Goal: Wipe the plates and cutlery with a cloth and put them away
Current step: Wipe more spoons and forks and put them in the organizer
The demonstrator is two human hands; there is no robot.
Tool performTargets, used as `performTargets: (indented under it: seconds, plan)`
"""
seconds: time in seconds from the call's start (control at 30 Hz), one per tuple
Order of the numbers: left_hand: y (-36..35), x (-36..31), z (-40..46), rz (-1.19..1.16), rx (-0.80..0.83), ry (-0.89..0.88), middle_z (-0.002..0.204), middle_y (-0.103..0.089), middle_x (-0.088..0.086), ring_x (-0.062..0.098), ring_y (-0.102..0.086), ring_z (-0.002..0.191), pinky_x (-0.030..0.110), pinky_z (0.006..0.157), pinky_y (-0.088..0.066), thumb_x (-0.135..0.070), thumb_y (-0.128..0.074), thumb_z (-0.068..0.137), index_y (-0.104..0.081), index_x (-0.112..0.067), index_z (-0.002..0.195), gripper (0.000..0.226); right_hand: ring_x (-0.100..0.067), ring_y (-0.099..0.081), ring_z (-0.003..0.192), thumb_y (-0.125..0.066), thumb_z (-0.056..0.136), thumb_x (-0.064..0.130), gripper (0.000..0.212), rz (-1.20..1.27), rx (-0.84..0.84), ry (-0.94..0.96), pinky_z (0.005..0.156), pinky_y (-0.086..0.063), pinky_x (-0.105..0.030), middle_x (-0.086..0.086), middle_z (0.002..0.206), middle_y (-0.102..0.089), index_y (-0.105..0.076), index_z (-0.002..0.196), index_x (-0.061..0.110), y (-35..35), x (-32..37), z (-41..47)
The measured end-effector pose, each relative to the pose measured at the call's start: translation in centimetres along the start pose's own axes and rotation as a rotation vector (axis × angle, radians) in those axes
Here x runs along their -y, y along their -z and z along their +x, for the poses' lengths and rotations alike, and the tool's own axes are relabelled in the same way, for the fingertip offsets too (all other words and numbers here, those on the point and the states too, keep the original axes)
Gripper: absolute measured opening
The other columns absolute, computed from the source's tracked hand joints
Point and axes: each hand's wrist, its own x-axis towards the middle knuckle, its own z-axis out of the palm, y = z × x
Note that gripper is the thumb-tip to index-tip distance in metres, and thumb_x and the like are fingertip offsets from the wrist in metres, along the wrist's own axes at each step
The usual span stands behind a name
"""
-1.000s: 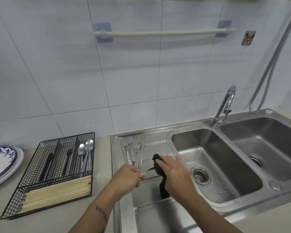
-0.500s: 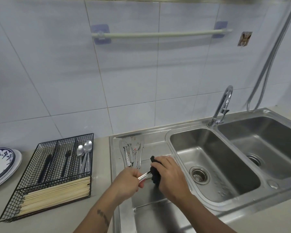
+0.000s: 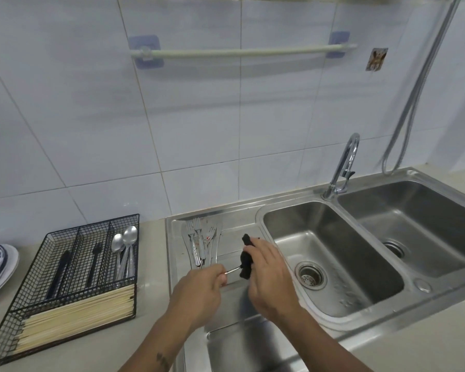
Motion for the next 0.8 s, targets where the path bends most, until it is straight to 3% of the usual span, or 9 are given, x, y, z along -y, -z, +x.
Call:
performTargets:
  seconds: [0.17, 0.33, 0.43, 0.5, 0.57, 0.67, 0.8]
  plan:
    - [0.6, 0.1, 0.0, -0.012, -0.043, -0.041, 0.069, -0.056, -0.006, 0.016, -0.055, 0.069, 0.034, 0.071, -0.050, -0.033, -0.047, 0.102, -0.061, -0.030, 0.086, 0.021, -0.021, -0.037, 0.132, -0.054, 0.083, 0.025, 0.052, -0.007, 0.029, 0.074, 0.111, -0.032, -0.037, -0.003, 0.142, -0.041, -0.048, 0.133, 0.013, 0.2, 0.0, -0.4]
    - [1.4, 0.2, 0.3, 0.002, 0.001, 0.038, 0.075, -0.061, -0.007, 0.015, -0.058, 0.077, 0.030, 0.075, -0.048, -0.029, -0.049, 0.099, -0.066, -0.024, 0.082, 0.024, -0.021, -0.052, 0.116, -0.062, 0.067, -0.002, 0.061, -0.032, 0.087, 0.097, 0.097, -0.049, -0.037, 0.000, 0.127, -0.055, -0.057, 0.126, 0.014, 0.3, -1.1, 0.1]
    - [1.5, 1.0, 0.6, 0.006, 0.097, 0.112, 0.090, -0.068, -0.007, 0.016, -0.062, 0.085, 0.028, 0.079, -0.050, -0.024, -0.047, 0.097, -0.070, -0.026, 0.084, 0.027, -0.023, -0.057, 0.111, -0.064, 0.062, -0.009, 0.063, -0.065, 0.016, 0.089, 0.090, -0.054, -0.039, -0.001, 0.123, -0.060, -0.062, 0.121, 0.013, 0.5, -2.2, -0.1]
    - [1.3, 1.1, 0.7, -0.028, 0.133, 0.128, 0.083, -0.066, -0.008, 0.014, -0.060, 0.075, 0.026, 0.067, -0.046, -0.021, -0.046, 0.097, -0.071, -0.027, 0.087, 0.028, -0.024, -0.057, 0.114, -0.062, 0.064, -0.011, 0.062, -0.062, -0.045, 0.076, 0.093, -0.052, -0.041, -0.005, 0.127, -0.060, -0.062, 0.123, 0.010, 0.7, -2.0, 0.0]
    - [1.3, 0.6, 0.9, -0.124, 0.100, 0.127, 0.065, -0.058, -0.010, 0.009, -0.052, 0.060, 0.025, 0.056, -0.037, -0.020, -0.048, 0.097, -0.071, -0.027, 0.084, 0.028, -0.026, -0.054, 0.120, -0.060, 0.067, -0.011, 0.063, -0.067, -0.054, 0.171, 0.100, -0.048, -0.039, -0.008, 0.132, -0.057, -0.060, 0.127, 0.009, 0.4, -0.9, 0.1]
    - [1.7, -0.2, 1.0, -0.195, -0.013, 0.108, 0.055, -0.056, -0.009, 0.011, -0.054, 0.060, 0.027, 0.059, -0.040, -0.026, -0.051, 0.096, -0.068, -0.024, 0.074, 0.028, -0.025, -0.047, 0.131, -0.061, 0.069, -0.009, 0.068, -0.104, -0.002, 0.317, 0.111, -0.037, -0.040, -0.009, 0.139, -0.053, -0.055, 0.133, 0.011, -0.6, -0.3, -0.7]
    - [1.0, 0.5, 0.3, -0.266, 0.000, 0.084, 0.058, -0.060, -0.014, 0.008, -0.057, 0.065, 0.028, 0.068, -0.044, -0.030, -0.054, 0.100, -0.069, -0.026, 0.076, 0.028, -0.024, -0.045, 0.134, -0.072, 0.072, 0.002, 0.062, -0.082, 0.009, 0.209, 0.109, -0.038, -0.049, -0.008, 0.142, -0.051, -0.058, 0.132, 0.012, -0.2, -1.8, -1.1]
